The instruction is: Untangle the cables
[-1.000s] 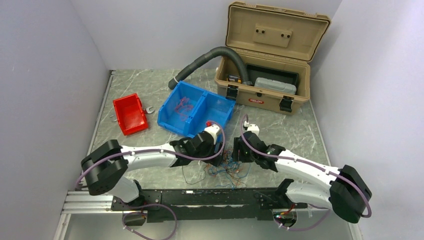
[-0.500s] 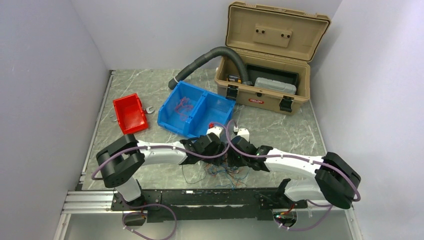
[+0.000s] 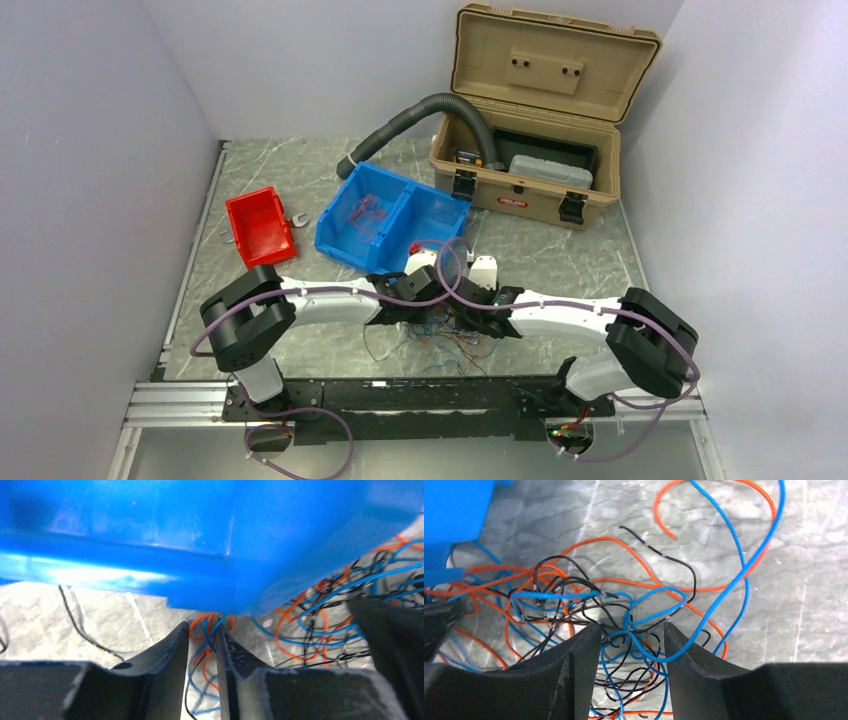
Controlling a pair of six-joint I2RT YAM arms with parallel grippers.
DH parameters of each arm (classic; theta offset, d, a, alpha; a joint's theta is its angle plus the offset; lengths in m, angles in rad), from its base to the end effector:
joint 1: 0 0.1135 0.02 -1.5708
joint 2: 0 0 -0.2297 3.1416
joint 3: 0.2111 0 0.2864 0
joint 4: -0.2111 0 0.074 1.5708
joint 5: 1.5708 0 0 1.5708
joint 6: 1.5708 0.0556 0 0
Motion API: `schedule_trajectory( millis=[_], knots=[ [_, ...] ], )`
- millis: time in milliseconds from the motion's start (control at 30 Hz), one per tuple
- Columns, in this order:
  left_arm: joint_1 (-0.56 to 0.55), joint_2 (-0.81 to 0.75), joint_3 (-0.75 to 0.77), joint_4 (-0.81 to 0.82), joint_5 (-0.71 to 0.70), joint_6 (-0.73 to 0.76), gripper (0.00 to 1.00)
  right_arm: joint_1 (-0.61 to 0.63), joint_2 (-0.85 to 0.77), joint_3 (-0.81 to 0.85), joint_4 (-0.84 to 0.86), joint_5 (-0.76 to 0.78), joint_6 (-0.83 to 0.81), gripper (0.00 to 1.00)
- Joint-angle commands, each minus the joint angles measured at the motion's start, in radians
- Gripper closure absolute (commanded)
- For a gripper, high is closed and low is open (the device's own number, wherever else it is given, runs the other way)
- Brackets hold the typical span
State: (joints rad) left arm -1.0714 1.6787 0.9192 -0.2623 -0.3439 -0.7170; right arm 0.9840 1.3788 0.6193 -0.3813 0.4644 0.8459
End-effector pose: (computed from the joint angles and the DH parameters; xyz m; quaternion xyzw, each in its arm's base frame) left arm 0.1865 -0.3027 0.0848 0.1215 0.9417 -0.1051 0.2956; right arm 0.1714 0.2128 0.0772 -0.0166 0.9519 0.0274 0.3048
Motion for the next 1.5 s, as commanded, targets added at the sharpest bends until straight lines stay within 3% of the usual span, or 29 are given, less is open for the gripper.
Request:
schedule_trajectory(
  millis=[0, 200, 400, 667, 733, 867, 933, 1100, 1467],
  knots=[
    [-0.021, -0.055, -0.03, -0.116, -0.087, -0.053, 0.76, -0.014, 0.011, 0.008, -0.189, 0.101, 0.154, 0.51],
    [-0.016, -0.165, -0.093, -0.213, -0.171, -0.113, 1.0, -0.104, -0.171, -0.061, -0.205, 0.084, 0.188, 0.67],
    [0.009, -0.301, -0.143, -0.289, -0.231, -0.124, 1.0, -0.288, -0.42, -0.135, -0.175, -0.017, 0.103, 0.78],
    [0.053, -0.525, -0.206, -0.247, -0.219, -0.045, 1.0, -0.301, -0.529, -0.092, -0.21, -0.005, 0.036, 0.78],
    [0.053, -0.569, -0.226, -0.2, -0.189, -0.012, 1.0, -0.301, -0.541, -0.092, -0.169, -0.055, -0.028, 0.73],
    [0.053, -0.618, -0.258, -0.119, -0.121, 0.034, 1.0, -0.3, -0.597, -0.138, 0.01, -0.298, -0.19, 0.42],
    [0.053, -0.626, -0.268, -0.094, -0.098, 0.048, 1.0, -0.3, -0.621, -0.168, 0.108, -0.418, -0.225, 0.34],
    [0.054, -0.64, -0.285, -0.033, -0.04, 0.094, 1.0, -0.286, -0.57, -0.184, 0.223, -0.55, -0.257, 0.31],
    [0.053, -0.706, -0.354, 0.2, 0.21, 0.232, 1.0, -0.174, -0.483, -0.188, 0.347, -0.536, -0.267, 0.3]
  ],
)
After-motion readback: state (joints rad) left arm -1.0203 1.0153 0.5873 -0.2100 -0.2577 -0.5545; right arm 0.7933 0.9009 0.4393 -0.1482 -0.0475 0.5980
